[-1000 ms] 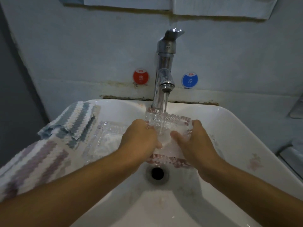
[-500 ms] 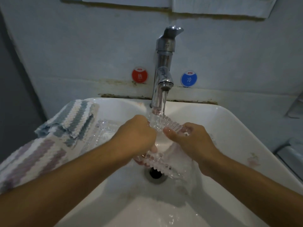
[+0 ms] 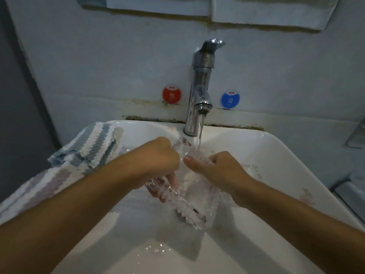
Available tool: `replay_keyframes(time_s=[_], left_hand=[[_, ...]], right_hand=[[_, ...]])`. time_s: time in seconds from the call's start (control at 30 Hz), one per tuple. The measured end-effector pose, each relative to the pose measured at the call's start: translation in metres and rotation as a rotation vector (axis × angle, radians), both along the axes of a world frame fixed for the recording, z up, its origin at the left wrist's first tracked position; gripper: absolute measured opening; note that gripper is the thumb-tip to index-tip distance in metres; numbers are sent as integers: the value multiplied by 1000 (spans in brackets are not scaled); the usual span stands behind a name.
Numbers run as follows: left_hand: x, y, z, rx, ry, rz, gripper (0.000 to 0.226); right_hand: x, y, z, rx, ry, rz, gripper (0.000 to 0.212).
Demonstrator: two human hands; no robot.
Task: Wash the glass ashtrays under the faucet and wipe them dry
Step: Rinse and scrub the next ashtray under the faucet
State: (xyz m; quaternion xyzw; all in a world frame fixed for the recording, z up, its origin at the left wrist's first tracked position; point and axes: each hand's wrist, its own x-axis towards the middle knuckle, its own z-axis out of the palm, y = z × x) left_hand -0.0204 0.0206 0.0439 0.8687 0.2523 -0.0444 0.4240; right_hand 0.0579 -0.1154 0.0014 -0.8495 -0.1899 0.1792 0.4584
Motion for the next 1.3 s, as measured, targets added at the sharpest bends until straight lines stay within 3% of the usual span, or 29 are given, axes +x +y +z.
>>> replay_keyframes(time_s=[0.07, 0.2, 0.37, 0.5, 0.63, 0.77, 0.87, 1.0, 1.13, 1.3], left_hand=[[0, -1, 0, 5, 20, -12, 22], [-1, 5, 2, 11, 20, 22, 15], [2, 8, -1, 39, -20, 60, 9], [2, 8, -1, 17, 6, 33, 13], [2, 11, 1, 36, -2, 52, 20], [3, 14, -2, 97, -24, 56, 21], [5, 14, -5, 82, -28, 32, 22], [3, 8, -2, 37, -1, -1, 23], [0, 10, 4, 47, -46, 48, 15], [0, 12, 5, 30, -98, 66, 18]], right_hand=[[1, 0, 3, -51, -12, 77, 42], [12, -3, 13, -87, 47, 183, 11], [15, 6, 10, -89, 86, 169, 13], [8, 12, -6, -98, -125, 91, 45], [13, 4, -6, -28, -104, 199, 17], [17, -1, -5, 6, 56, 265, 20], [16, 0, -8, 8, -2, 230, 9], [12, 1, -10, 39, -107, 172, 37], [16, -2, -5, 78, -16, 235, 13], [19, -6, 1, 201, 184, 288, 34]])
